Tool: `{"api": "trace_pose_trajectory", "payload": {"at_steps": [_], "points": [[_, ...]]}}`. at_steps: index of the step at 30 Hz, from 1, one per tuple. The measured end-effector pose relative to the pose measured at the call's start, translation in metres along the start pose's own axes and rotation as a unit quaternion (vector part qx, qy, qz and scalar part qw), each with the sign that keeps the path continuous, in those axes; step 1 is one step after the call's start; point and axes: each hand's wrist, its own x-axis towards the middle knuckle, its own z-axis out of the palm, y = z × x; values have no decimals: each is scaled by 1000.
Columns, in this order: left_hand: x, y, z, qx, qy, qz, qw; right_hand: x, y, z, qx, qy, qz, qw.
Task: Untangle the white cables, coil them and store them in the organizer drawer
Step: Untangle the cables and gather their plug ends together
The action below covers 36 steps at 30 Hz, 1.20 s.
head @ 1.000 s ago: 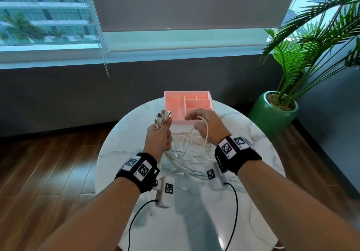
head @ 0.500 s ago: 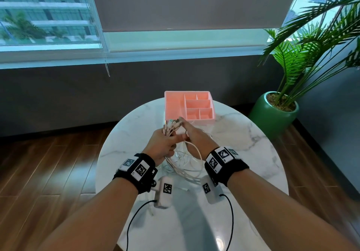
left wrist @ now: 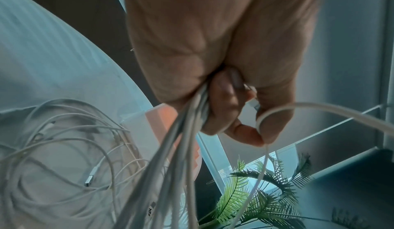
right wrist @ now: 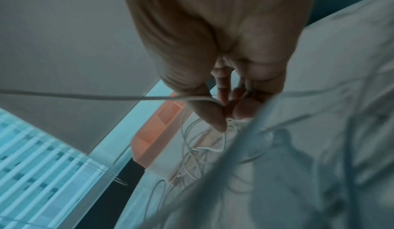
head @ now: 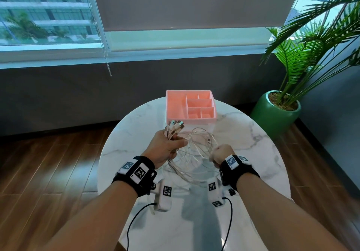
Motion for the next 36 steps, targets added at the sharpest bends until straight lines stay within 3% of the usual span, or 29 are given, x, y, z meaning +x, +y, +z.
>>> {"api": "trace_pose_trajectory", "payload": {"at_steps": [5, 9, 13, 18, 20, 24, 26, 31, 36], "points": [[-4, 2, 1, 47, -39, 2, 998, -7, 20, 2, 28, -55, 116, 991], [-1, 0, -5, 34, 11, -4, 999, -13, -5, -15, 254, -45, 124, 958], [8, -13, -17, 20, 87, -18, 996, -33, -66, -62, 501, -14, -18, 865], [12, -29, -17, 88, 85, -46, 991, -73, -129, -107, 618, -53, -203, 758], [12, -34, -18, 99, 90, -52, 990, -84, -146, -115, 592, -30, -231, 772], [13, -38, -21, 89, 134, -59, 985, -88, -147, -110, 395, 10, -270, 878], [14, -37, -21, 74, 149, -54, 985, -84, -139, -95, 281, 2, -305, 910], [16, -27, -14, 13, 135, -40, 990, -77, -105, -49, 106, -78, -312, 941], [14, -10, -1, -54, 92, -15, 994, -87, -76, -2, -17, -151, -291, 945]]}}
